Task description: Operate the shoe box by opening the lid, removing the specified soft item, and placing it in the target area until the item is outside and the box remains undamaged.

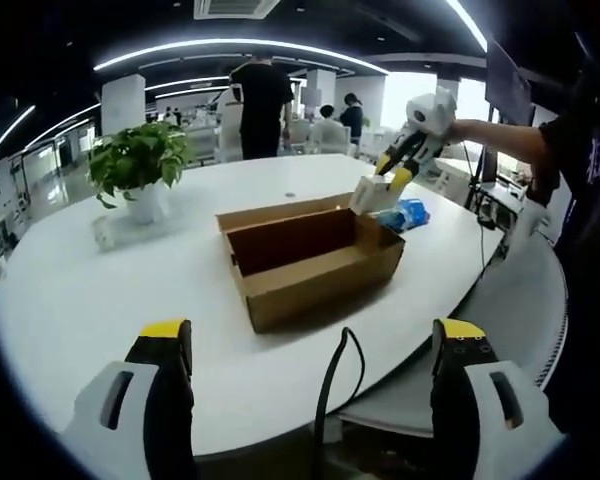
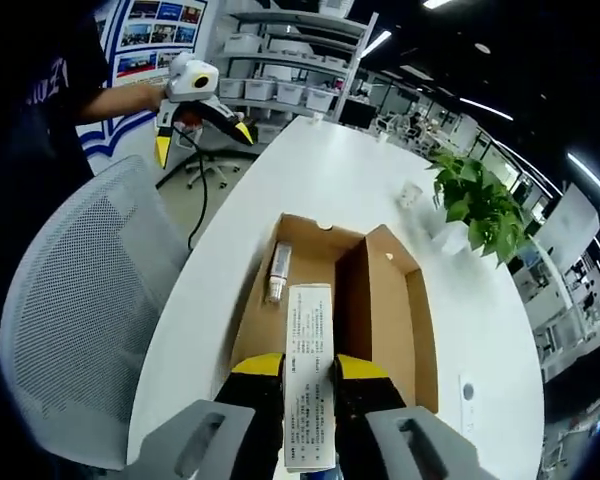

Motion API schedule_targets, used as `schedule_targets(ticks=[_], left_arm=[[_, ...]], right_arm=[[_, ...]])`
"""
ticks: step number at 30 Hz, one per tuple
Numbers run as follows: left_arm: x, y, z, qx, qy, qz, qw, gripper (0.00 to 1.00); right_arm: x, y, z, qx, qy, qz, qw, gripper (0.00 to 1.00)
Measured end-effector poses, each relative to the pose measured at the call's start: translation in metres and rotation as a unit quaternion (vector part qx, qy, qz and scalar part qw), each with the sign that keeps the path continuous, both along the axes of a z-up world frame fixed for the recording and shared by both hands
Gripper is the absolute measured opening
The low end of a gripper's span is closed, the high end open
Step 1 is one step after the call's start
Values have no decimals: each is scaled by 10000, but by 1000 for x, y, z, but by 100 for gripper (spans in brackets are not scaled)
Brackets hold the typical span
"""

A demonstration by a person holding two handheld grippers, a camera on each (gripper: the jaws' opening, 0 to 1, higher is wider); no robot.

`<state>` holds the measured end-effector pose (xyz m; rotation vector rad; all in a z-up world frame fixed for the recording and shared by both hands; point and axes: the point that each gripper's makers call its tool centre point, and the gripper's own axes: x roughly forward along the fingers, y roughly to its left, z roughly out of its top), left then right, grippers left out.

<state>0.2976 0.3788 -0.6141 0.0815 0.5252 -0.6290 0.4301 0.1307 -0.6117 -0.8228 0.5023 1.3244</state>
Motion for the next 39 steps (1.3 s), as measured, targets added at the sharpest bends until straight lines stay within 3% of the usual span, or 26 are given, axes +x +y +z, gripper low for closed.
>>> schedule_targets(ticks=[12, 27, 39], left_arm=[[2, 0, 1, 40, -3, -124, 9999, 99], [4, 8, 6, 151, 36, -92, 9998, 98], [2, -20, 5, -31, 34, -206, 9998, 98]], right_arm=[[13, -26, 8, -28, -62, -82, 9999, 13], [34, -75, 17, 15, -259, -253, 9993, 13], [44, -114, 15, -67, -301, -486, 9983, 13]])
